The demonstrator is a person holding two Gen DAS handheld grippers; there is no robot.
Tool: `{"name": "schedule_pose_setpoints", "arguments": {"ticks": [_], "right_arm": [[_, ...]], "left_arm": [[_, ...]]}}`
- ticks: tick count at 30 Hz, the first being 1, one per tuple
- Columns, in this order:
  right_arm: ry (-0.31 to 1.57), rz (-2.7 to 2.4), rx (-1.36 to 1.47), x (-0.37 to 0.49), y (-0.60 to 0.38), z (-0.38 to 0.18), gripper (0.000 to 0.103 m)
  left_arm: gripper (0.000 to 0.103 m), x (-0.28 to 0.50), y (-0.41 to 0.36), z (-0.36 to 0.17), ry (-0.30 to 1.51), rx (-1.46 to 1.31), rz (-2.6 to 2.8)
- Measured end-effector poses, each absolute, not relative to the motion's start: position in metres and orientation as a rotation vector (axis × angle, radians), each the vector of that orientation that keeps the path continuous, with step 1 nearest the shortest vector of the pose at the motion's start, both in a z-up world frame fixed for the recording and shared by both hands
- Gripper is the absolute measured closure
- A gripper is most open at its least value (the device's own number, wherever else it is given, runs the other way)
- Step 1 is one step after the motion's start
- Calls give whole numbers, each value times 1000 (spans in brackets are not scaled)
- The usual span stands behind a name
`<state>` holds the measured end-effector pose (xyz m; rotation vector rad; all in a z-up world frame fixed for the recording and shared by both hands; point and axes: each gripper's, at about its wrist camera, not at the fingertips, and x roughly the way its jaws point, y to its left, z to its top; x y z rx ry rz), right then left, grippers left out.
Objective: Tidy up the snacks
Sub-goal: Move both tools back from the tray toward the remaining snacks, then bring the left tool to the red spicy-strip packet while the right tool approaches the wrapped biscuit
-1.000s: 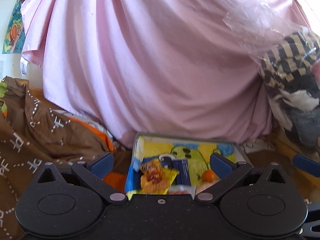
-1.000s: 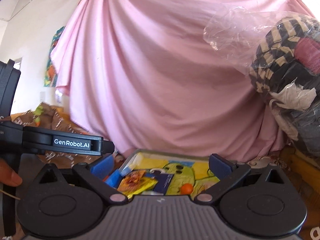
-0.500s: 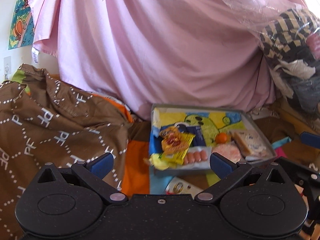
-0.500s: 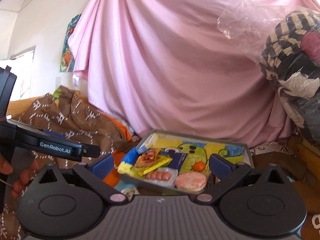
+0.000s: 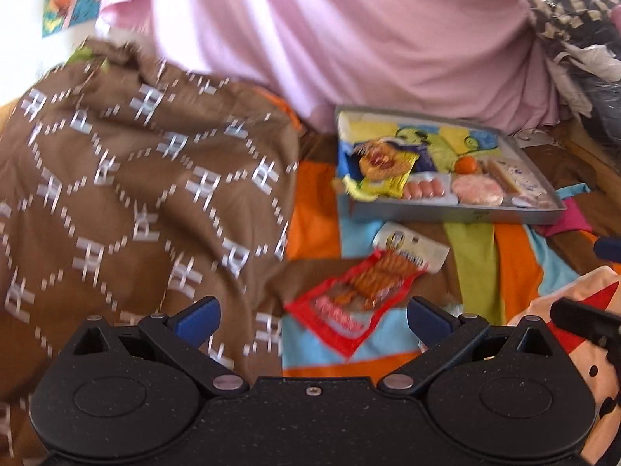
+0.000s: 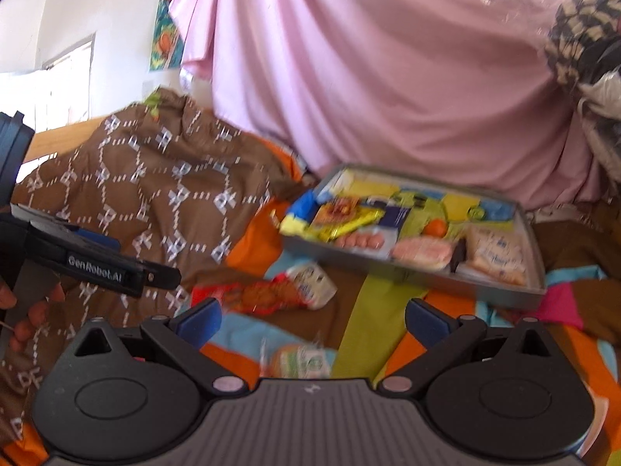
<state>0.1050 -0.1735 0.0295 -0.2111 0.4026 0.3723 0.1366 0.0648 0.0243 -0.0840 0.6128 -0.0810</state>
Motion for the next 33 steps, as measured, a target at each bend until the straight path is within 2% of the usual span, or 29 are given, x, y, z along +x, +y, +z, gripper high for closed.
{"name": "schedule_pose_setpoints", "arguments": {"ticks": [21, 33], "right_arm": [[735, 373, -251, 94, -179, -35, 0], [808, 369, -276, 99, -180, -56, 0]], "left_arm": [[1, 105, 46, -17, 763, 148, -251], [1, 107, 43, -35, 831, 240, -237]]}}
